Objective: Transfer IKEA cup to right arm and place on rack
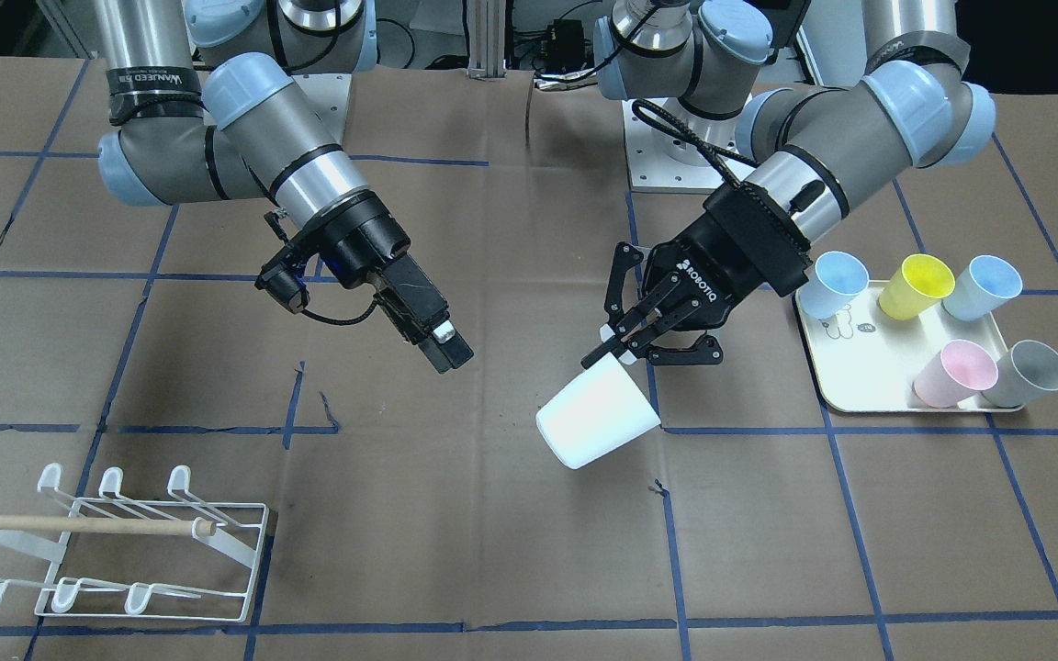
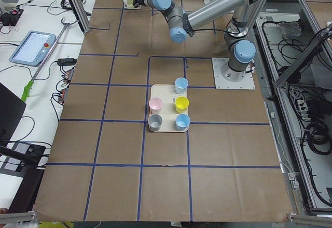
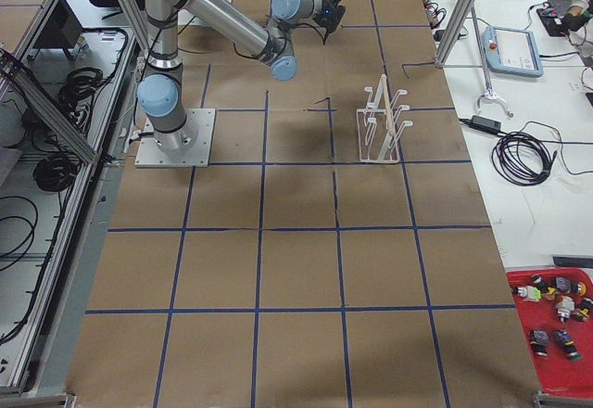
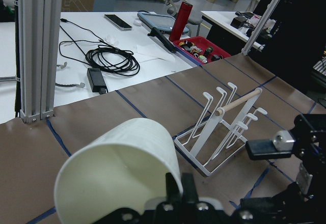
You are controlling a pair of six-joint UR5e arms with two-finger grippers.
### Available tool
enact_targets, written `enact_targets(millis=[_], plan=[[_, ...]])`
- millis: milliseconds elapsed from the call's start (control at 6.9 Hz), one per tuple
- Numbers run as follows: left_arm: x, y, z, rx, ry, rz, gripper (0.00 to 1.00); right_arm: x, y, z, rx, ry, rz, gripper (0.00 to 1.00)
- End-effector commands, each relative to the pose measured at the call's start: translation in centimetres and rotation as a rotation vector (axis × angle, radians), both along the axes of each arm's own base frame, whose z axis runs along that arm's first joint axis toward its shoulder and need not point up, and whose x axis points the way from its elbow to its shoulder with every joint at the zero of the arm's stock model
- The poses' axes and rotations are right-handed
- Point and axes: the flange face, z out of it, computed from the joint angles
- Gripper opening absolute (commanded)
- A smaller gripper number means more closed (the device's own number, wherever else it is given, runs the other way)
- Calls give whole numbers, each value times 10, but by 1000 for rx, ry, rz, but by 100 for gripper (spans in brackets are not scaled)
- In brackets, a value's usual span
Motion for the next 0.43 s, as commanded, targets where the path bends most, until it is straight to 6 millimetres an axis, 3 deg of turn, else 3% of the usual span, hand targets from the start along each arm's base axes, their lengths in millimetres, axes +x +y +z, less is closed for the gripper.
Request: enact_targets(millis=[0,290], plan=[[-32,15,0,23,37,-11,0,1,-3,6,13,-50,-26,98],[-43,19,-3,26,19,-11,0,9,2,17,37,-184,-67,98]])
